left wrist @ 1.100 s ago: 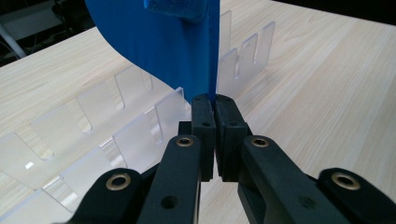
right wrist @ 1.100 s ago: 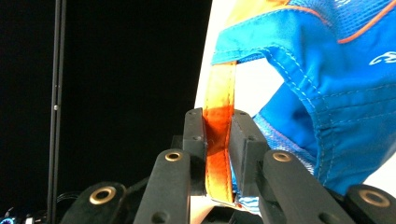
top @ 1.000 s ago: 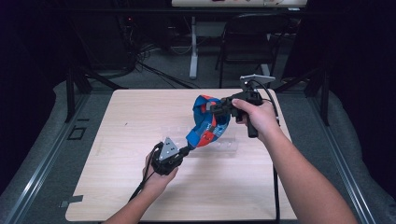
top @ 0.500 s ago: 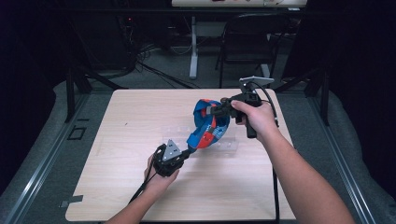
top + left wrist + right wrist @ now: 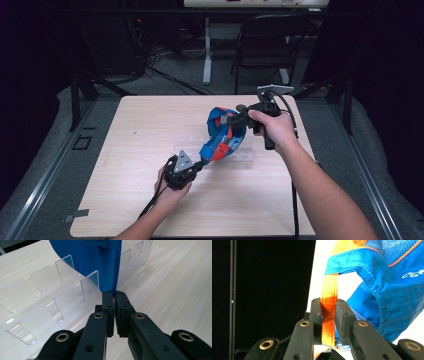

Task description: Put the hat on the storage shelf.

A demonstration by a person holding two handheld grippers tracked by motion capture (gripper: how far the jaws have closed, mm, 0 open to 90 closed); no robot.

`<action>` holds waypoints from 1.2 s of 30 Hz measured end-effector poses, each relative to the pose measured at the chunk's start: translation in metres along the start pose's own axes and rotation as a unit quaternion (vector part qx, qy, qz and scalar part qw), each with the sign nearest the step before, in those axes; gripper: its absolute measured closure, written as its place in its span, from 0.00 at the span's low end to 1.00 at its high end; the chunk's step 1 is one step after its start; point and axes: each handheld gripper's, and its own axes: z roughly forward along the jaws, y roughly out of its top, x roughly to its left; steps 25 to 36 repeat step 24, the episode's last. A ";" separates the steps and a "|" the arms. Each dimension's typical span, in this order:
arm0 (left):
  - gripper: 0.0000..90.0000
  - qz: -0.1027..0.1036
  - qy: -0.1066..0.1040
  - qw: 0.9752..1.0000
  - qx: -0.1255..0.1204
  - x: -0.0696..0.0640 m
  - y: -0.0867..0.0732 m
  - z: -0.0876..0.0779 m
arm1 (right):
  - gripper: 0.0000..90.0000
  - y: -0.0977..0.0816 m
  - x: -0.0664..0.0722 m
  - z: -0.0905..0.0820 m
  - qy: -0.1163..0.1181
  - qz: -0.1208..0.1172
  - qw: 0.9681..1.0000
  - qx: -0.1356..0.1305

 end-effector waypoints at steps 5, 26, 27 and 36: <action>0.96 -0.006 -0.003 1.000 -0.005 0.002 0.000 -0.003 | 0.86 0.000 -0.001 -0.003 -0.005 -0.002 1.000 -0.006; 0.65 -0.046 -0.004 0.999 -0.008 0.011 -0.007 -0.015 | 0.72 -0.014 -0.018 -0.027 -0.072 -0.021 0.996 -0.041; 0.65 -0.046 -0.004 0.999 -0.008 0.011 -0.007 -0.015 | 0.72 -0.014 -0.018 -0.027 -0.072 -0.021 0.996 -0.041; 0.65 -0.046 -0.004 0.999 -0.008 0.011 -0.007 -0.015 | 0.72 -0.014 -0.018 -0.027 -0.072 -0.021 0.996 -0.041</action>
